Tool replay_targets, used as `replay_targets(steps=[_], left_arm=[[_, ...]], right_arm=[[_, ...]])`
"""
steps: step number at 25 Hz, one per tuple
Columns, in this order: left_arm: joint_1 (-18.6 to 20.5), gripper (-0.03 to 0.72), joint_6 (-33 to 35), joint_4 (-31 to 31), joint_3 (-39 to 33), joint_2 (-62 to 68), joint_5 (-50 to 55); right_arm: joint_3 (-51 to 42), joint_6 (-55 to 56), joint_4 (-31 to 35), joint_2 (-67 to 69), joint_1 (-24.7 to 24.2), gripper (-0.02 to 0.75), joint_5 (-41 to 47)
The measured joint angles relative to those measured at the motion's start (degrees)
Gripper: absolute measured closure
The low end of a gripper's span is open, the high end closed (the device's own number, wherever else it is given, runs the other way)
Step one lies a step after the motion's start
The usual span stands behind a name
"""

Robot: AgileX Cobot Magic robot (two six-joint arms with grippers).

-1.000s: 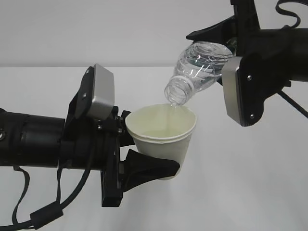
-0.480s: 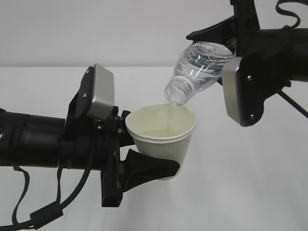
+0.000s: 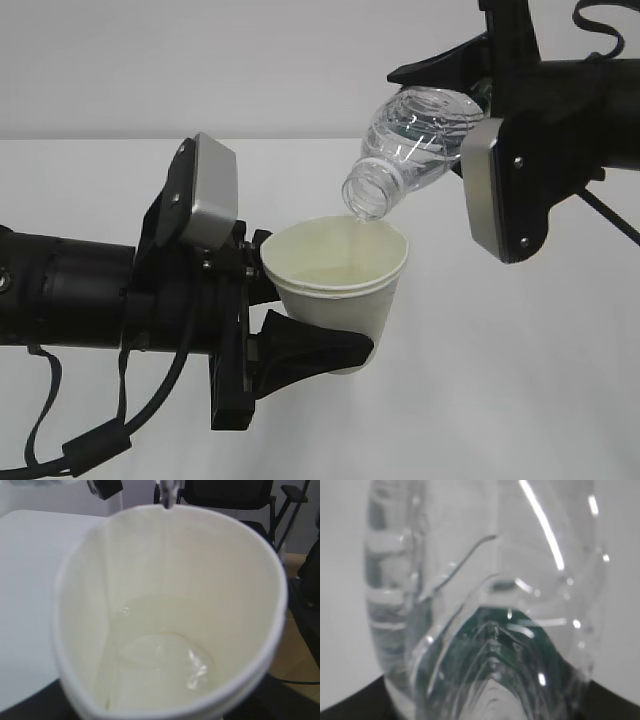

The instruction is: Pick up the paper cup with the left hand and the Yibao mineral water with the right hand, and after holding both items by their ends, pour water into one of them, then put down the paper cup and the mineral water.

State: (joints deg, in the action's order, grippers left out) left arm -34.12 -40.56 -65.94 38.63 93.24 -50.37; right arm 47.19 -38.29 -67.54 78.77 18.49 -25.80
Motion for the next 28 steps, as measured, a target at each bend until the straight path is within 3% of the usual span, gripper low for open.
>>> replay_targets(steps=[28], left_arm=[[0.0,0.26,0.0,0.0,0.0,0.0,0.04]], right_arm=[[0.0,0.0,-0.39,0.0,0.0,0.326,0.0]])
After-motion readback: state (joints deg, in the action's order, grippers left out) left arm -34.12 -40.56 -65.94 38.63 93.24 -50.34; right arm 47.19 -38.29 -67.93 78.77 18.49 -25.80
